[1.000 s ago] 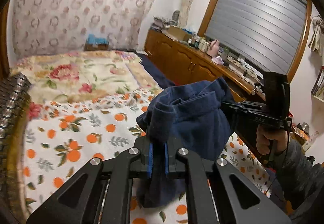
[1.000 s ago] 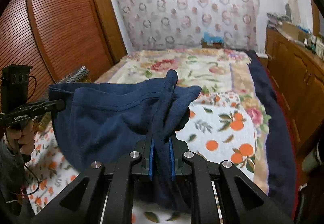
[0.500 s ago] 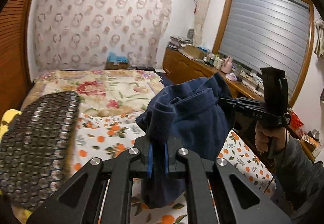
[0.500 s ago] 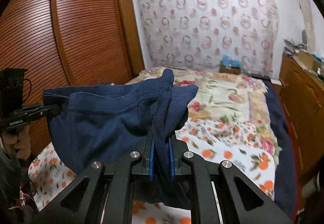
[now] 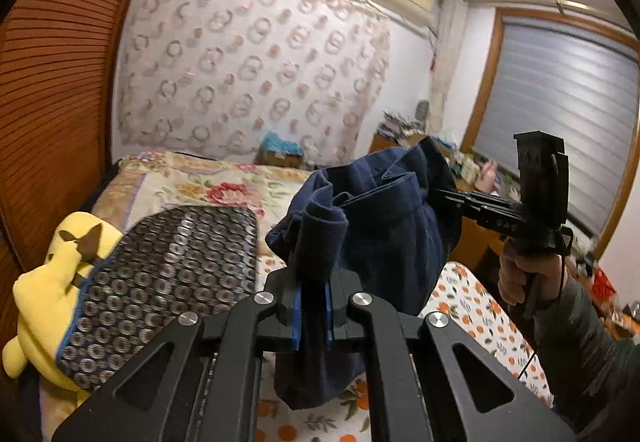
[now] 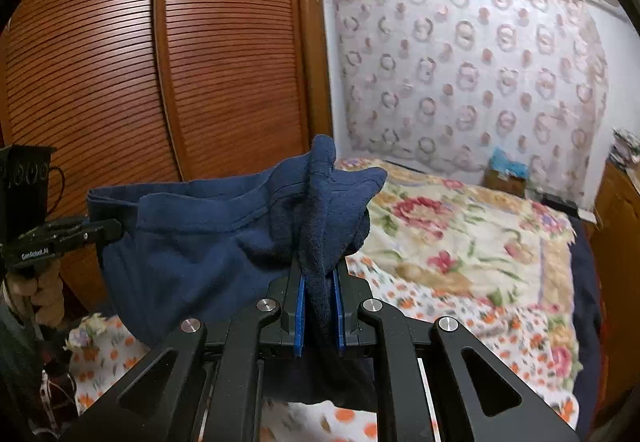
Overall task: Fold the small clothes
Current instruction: 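Lift the folded shirt with both tools and carry it toward the studded cushion, then lower the shirt onto the studded cushion and open both tools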
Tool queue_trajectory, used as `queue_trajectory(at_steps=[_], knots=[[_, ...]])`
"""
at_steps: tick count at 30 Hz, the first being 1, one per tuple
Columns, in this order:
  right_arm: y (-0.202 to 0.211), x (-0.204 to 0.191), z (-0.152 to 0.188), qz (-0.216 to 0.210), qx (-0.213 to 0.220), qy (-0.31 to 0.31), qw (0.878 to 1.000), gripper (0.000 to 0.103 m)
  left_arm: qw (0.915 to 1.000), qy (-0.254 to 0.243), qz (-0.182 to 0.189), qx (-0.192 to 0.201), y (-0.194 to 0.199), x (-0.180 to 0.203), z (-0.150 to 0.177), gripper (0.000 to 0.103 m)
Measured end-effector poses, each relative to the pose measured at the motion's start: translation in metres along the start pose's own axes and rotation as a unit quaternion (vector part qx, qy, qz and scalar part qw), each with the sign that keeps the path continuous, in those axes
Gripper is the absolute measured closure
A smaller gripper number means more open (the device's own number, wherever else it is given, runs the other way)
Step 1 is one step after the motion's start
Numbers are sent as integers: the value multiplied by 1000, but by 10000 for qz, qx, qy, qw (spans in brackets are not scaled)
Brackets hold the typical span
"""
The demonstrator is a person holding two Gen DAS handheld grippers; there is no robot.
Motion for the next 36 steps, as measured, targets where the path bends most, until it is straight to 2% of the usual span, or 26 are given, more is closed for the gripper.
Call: queue_trajectory(at_steps=[4,9,13,17,21,26,29,30,32,33,34,36], knots=[[-22,-6,-23,-139,114,305,9994,92,9995,201,-100,210,14,-26,-6,94],[-74,-25,-51,-437,99,745,9962,92,9962,657,-334,472,33,-71,-1,94],[-147,-44,-58,-706,-238,1063,9915,92,9906,1153,-672,289,24,-119,23,94],[-220,-59,-42,-777,-655,1289,9864,92,9840,1510,-947,-34,7,-161,52,94],[-261,-59,-35,-849,-727,1136,9872,92,9820,1529,-1107,-59,7,-175,62,94],[-275,-55,-35,-665,-782,1033,9893,91,9811,1527,-1188,-77,6,-178,65,94],[-254,-56,-40,-352,-636,1103,9912,90,9812,1460,-1253,-122,5,-178,63,94],[-249,-58,-43,-325,-589,1077,9919,82,9808,1443,-1301,-139,5,-176,62,94],[-235,-62,-45,-314,-499,975,9935,72,9805,1407,-1362,-170,6,-176,61,94],[-227,-65,-44,-393,-437,944,9938,72,9807,1368,-1388,-170,6,-176,61,94],[-221,-67,-42,-468,-392,918,9939,71,9807,1321,-1431,-179,7,-174,61,92],[-214,-75,-33,-595,-406,878,9935,59,9803,1174,-1580,-146,9,-172,59,83]])
Point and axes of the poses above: each gripper's, at about its wrist camera, not at the fingertips, and y roughly against the way its jaws point, x to its right, z to its underside, the point moved 8 cm from there along -y, roughly the way its jaws point, and after that the axes turned 12 degrees about y, right-handed, at the moved point
